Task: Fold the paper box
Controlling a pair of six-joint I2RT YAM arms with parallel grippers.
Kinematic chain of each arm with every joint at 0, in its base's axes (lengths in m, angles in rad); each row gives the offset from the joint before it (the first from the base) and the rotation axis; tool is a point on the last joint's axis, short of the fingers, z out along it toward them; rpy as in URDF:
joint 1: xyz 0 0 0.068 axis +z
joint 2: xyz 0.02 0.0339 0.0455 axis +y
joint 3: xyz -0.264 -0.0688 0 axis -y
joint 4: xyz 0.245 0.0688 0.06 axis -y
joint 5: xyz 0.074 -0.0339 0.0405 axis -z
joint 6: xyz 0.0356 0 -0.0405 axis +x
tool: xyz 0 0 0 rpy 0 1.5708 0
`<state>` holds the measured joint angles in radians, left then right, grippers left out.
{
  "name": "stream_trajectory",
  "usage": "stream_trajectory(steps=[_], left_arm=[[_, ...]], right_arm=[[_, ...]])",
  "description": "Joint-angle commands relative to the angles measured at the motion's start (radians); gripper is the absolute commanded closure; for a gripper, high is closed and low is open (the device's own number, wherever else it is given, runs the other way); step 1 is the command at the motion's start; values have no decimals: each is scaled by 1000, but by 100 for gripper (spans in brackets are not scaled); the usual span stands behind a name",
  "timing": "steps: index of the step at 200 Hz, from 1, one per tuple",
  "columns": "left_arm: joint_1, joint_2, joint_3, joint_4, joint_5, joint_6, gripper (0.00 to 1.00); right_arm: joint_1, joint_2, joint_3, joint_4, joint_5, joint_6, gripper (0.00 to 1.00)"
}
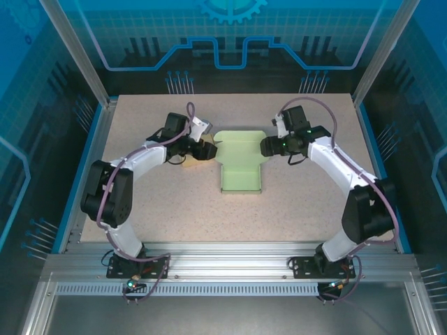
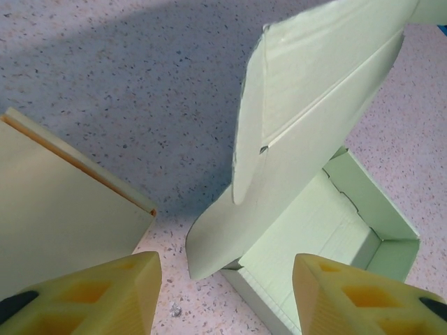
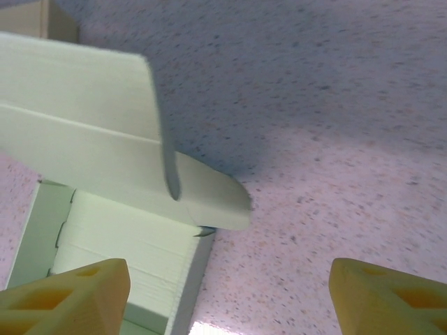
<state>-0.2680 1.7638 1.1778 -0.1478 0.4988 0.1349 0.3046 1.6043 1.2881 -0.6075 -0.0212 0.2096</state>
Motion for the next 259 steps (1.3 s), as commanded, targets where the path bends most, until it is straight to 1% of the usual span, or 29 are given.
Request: stream_trajectory(steps=[1,22,49,88,104,122,139,167,194,230,259], left_arm=[[-16,24,47,-46,49,47,48],[-23,47,62,-47,56,55,52],[-31,72,94,-65,51,65,56],[-33,97,126,-88,33,80,56],[-32,96,127,-87,20,83,54],[-31,85,124,-84,-12,83,44],[-24,83,125,-84,-22,79,40],[-1,83,130,-79,-6,73,39],[2,107,164,-108,-1,119,38],[0,152,226,-149,36,141,39],[-6,171,253,-174,46,150,43]], right_arm=[[-5,53,50,26,-91,-96,25],[-12,105,82,26,-113,-128,28],[-20,150,117,21,-141,-148,30],[-34,192,148,14,-165,-159,34],[-39,208,158,10,-172,-163,34],[-44,215,164,9,-169,-167,34],[-51,216,163,10,-177,-175,34],[-64,206,151,15,-212,-197,34],[-72,207,151,17,-230,-208,34],[-75,225,162,15,-268,-207,40],[-75,234,162,14,-285,-202,46]])
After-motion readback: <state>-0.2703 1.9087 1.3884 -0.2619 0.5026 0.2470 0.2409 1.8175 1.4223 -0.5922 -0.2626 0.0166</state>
